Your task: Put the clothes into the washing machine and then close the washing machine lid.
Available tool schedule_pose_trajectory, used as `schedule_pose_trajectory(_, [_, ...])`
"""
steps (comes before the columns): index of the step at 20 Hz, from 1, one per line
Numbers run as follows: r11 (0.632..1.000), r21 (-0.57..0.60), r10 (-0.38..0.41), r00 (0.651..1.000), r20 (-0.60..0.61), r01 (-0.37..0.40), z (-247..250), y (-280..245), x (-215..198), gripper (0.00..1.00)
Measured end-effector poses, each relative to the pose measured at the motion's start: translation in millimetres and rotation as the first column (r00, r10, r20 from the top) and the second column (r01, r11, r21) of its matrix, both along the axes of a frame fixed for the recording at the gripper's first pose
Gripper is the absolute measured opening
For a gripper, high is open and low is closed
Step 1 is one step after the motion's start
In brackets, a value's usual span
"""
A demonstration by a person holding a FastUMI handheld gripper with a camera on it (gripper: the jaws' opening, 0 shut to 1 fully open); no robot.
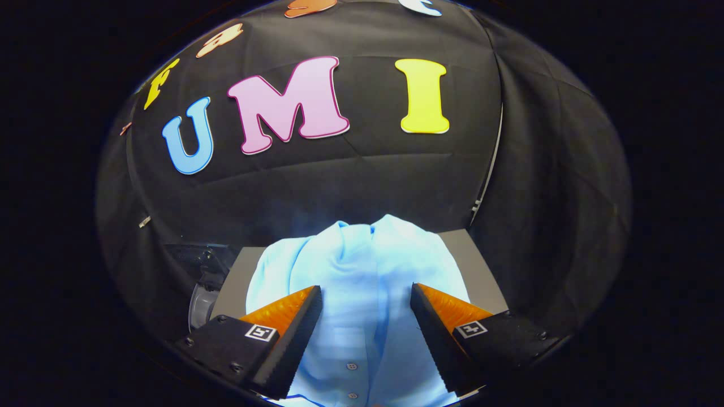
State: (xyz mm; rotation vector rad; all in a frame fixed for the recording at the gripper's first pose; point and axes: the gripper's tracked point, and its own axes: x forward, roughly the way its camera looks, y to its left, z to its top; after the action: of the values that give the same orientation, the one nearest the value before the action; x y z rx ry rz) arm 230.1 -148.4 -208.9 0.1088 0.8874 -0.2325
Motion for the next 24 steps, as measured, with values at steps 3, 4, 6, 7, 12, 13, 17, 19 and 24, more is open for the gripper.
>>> schedule_pose_trajectory(3, [0.999,-0.019,0.035,0.997,-0.071,-0.036,-17.1,-1.0,-5.4,0.98])
schedule_pose_trajectory(4, [0.999,-0.023,0.039,0.996,-0.078,-0.041,-18.8,-2.3,-5.7,0.98])
schedule_pose_trajectory(6, [0.999,-0.025,0.04,0.995,-0.086,-0.042,-22.0,-1.4,-4.8,0.96])
schedule_pose_trajectory(7, [0.998,-0.028,0.044,0.993,-0.106,-0.047,-23.9,-2.5,-6.1,0.95])
schedule_pose_trajectory(12, [0.994,-0.042,0.096,0.988,-0.12,-0.102,-26.9,3.4,-4.3,0.6])
schedule_pose_trajectory(13, [0.992,-0.048,0.113,0.987,-0.118,-0.119,-26.1,4.1,-4.6,0.5])
schedule_pose_trajectory(17, [0.99,-0.059,0.124,0.987,-0.104,-0.131,-27.3,4.2,-8.3,0.18])
schedule_pose_trajectory(19, [0.99,-0.071,0.115,0.99,-0.086,-0.121,-23.3,5.3,-10.9,0.05])
schedule_pose_trajectory(24, [0.987,-0.08,0.134,0.99,-0.05,-0.138,-0.8,27.4,-19.9,0.05])
